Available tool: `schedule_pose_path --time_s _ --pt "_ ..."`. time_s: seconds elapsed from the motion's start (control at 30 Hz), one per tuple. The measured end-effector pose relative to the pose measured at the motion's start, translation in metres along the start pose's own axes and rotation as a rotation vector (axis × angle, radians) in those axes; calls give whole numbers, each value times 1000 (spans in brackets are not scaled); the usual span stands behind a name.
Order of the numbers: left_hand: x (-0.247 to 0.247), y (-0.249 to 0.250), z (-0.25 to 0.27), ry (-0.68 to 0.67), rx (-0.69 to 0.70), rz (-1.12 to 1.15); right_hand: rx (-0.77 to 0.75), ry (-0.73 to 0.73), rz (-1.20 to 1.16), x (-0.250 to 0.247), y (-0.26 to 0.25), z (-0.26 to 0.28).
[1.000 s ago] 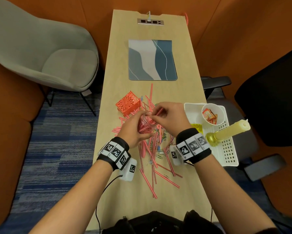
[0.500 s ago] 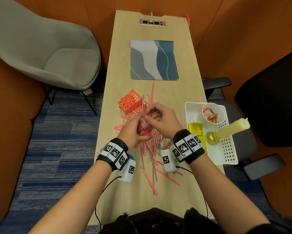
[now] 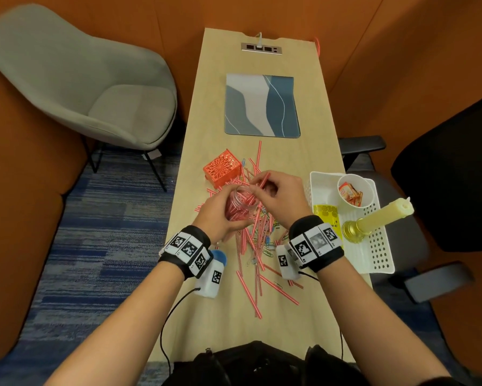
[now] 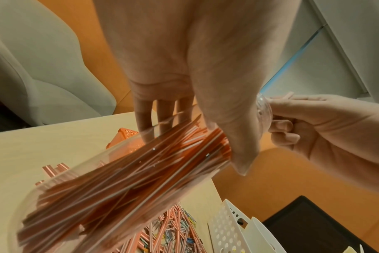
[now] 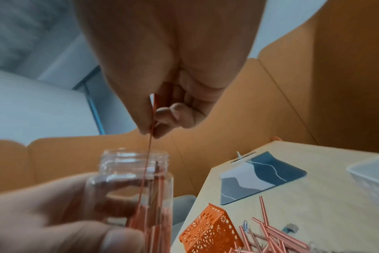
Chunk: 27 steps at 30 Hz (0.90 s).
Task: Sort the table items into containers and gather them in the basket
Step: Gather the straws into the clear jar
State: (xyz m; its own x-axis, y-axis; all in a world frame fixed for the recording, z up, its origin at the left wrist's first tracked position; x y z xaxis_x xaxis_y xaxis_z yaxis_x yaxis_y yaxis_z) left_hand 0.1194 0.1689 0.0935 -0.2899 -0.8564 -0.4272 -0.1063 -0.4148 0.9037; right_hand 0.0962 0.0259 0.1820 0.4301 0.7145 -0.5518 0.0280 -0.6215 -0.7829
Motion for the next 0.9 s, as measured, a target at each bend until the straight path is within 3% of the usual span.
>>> schedule_pose_path --time_s 0.1,0.23,0.4,0.5,0.57,0.67,0.9 --pt "-3 1 2 10 1 24 -112 -62 90 13 -18 5" --pt "-14 1 0 61 7 35 -157 156 72 -3 -22 -3" --pt "-19 -3 -3 75 17 -8 -210 -24 128 26 -27 2" --pt "-23 -8 -2 92 9 5 -136 106 -25 16 -24 -6" --pt "-23 -12 -1 85 4 3 -113 107 -87 17 -25 -7" --pt "-22 -12 -1 68 1 -1 -190 -3 36 37 -29 -7" --pt "-19 -12 0 0 52 -18 -47 132 24 32 -9 -24"
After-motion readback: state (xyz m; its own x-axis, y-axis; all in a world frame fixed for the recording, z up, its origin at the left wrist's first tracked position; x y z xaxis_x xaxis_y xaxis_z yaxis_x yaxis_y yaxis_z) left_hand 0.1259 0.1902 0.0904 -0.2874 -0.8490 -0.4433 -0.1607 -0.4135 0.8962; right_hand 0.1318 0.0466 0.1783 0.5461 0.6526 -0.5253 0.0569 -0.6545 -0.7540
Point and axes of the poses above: each hand's wrist, its own z-axis away from the middle knuckle, its own x-axis out of the palm, y = z × x, the point moved 9 cm from there along -z, towards the middle knuckle, and after that the axes turned 14 degrees about y, right-handed, at the moved point
